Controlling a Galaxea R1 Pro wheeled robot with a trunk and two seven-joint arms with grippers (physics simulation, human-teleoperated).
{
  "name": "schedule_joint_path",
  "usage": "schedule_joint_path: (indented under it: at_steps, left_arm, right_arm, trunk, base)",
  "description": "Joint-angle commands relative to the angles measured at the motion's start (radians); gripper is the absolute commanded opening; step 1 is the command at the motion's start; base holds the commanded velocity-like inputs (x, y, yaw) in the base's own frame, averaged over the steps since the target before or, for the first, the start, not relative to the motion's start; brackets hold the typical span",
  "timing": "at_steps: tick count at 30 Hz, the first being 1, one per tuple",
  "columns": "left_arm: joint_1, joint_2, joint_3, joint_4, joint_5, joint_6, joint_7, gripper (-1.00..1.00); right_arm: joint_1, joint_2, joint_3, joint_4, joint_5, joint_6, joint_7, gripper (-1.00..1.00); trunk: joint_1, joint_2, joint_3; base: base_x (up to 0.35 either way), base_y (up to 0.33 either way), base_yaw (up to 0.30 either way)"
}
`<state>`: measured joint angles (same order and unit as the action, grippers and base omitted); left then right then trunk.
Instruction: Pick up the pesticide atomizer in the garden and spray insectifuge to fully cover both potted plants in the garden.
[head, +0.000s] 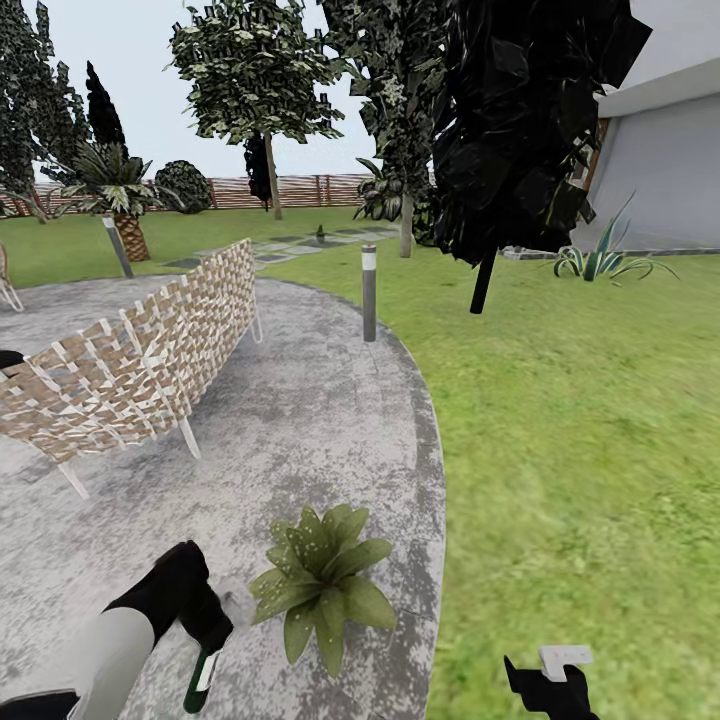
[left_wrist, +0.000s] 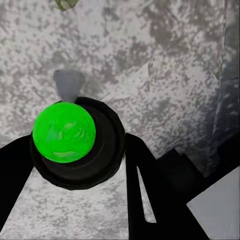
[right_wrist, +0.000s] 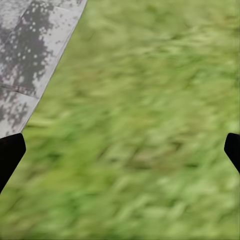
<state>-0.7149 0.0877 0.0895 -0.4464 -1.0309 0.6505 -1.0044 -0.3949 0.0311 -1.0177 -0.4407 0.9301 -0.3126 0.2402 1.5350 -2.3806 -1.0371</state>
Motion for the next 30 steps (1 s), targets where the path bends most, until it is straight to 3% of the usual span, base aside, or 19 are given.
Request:
schedule_joint_path:
  at_steps: [1, 11, 18, 30]
  left_arm:
    - [0.000, -0.001, 0.006, -0.008, -0.008, 0.010, -0.007, -1.00]
    - [0.000, 0.000, 0.003, -0.011, -0.010, 0.011, -0.006, -1.00]
    - [0.000, 0.000, 0.003, -0.005, -0.014, 0.011, -0.006, -1.00]
    - [0.000, 0.004, 0.005, -0.004, -0.016, 0.011, -0.005, -1.00]
  right_arm:
    - [-0.001, 0.001, -0.009, -0.002, 0.005, -0.003, 0.008, 1.00]
    - [-0.001, 0.003, -0.007, -0.001, 0.004, -0.003, 0.008, 1.00]
    - [-0.001, 0.001, -0.008, -0.003, 0.004, -0.003, 0.008, 1.00]
    - [-0.001, 0.003, -0.007, -0.003, 0.004, -0.003, 0.009, 1.00]
  trunk:
    - [0.000, 0.000, -0.001]
    - [0.000, 0.000, -0.001]
    - [0.000, 0.000, -0.001]
    - [0.000, 0.000, -0.001]
  base:
    - [0.000, 0.000, 0.000]
    - [0.022, -0.029, 0.197]
    - [0.044, -0.247, 0.019]
    - [-0.164, -0.252, 0.042]
